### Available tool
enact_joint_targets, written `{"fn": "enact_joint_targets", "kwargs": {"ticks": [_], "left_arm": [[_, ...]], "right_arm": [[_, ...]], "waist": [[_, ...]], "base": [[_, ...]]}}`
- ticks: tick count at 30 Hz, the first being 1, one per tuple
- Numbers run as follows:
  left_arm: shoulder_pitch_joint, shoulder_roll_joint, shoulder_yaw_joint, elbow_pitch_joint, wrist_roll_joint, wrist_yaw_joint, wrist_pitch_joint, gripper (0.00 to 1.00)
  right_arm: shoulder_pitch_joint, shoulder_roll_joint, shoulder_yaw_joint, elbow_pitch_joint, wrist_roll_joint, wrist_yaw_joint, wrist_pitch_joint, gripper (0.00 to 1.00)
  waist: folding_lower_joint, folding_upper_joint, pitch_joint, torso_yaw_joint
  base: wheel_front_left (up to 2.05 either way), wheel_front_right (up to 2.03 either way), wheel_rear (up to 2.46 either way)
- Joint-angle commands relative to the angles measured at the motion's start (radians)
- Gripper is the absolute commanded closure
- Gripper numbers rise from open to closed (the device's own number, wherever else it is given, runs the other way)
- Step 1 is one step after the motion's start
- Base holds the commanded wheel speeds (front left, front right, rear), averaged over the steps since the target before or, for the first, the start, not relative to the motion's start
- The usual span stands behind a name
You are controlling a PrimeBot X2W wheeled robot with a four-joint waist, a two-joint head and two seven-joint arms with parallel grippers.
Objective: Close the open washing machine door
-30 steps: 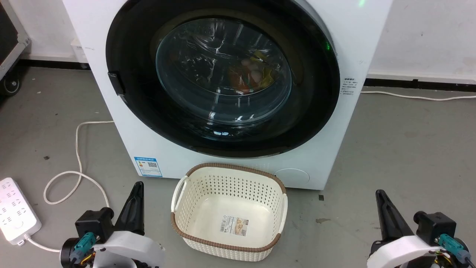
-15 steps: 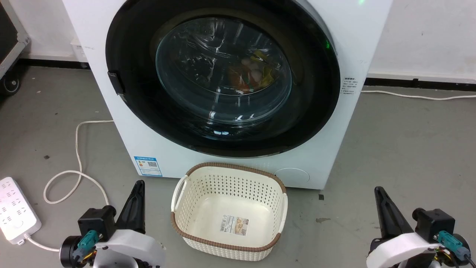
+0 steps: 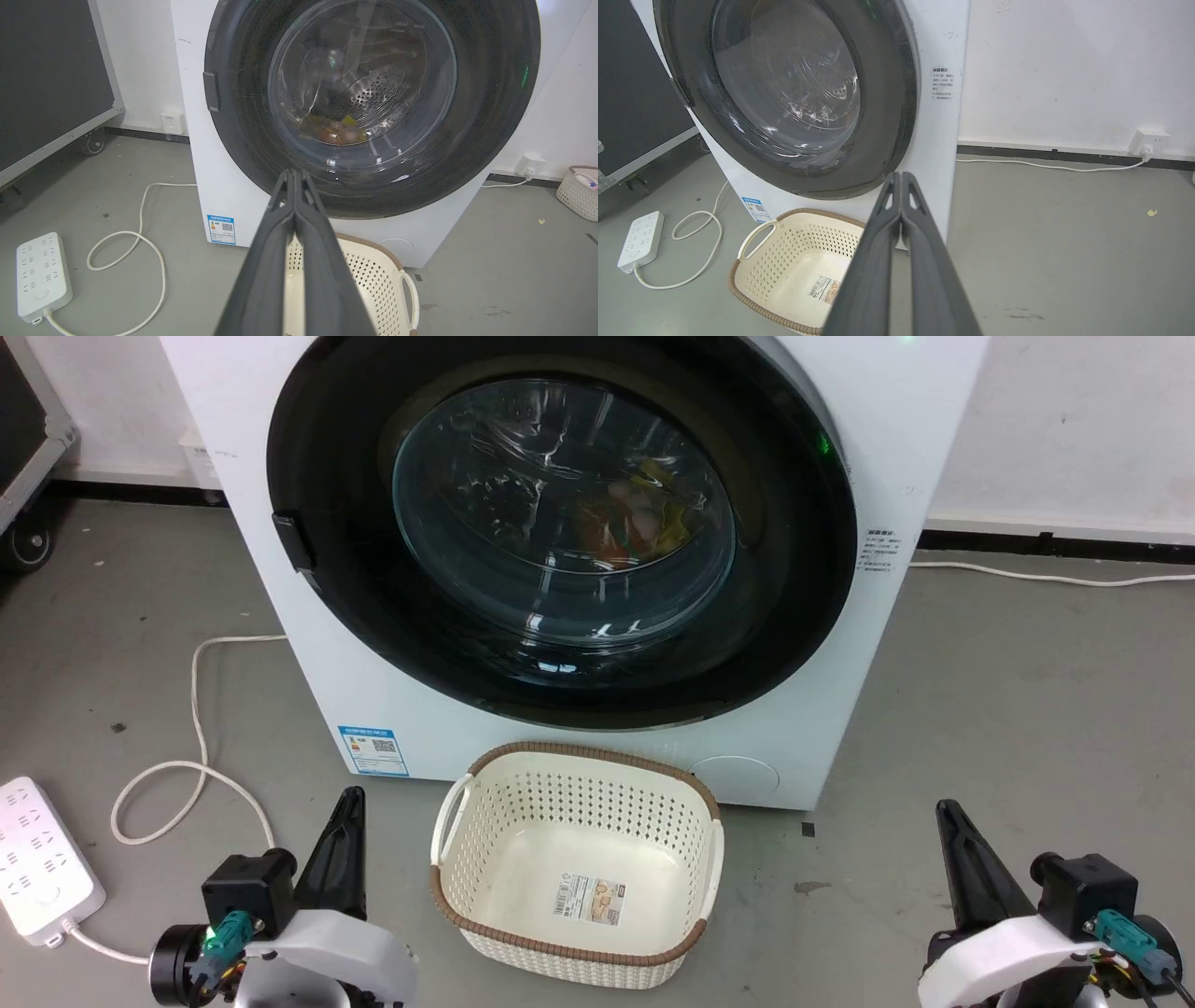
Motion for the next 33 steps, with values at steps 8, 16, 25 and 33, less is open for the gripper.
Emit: {"fn": "enact_joint_targets", "kwargs": {"ticks": [8,16,25,33], "left_arm": [[0.02,-0.004,-0.001,-0.019,0.026,0.012,0.013,1.0],[0.024,-0.007,-0.001,-0.031,0.043,0.016,0.024,1.0],[0.029,-0.01,-0.001,-0.044,0.062,0.021,0.036,1.0],[0.033,-0.013,-0.001,-0.056,0.079,0.026,0.047,1.0]], "right_arm": [[0.018,0.0,0.004,-0.028,-0.016,0.0,0.018,1.0],[0.021,0.0,0.007,-0.046,-0.025,0.0,0.032,1.0],[0.025,0.0,0.01,-0.067,-0.036,0.0,0.048,1.0],[0.029,0.0,0.013,-0.085,-0.045,0.0,0.062,1.0]], "waist": [[0.0,0.0,0.001,0.002],[0.0,0.0,0.003,0.003],[0.0,0.0,0.004,0.005],[0.0,0.0,0.005,0.006]], "base": [[0.0,0.0,0.0],[0.0,0.0,0.0],[0.0,0.0,0.0],[0.0,0.0,0.0]]}}
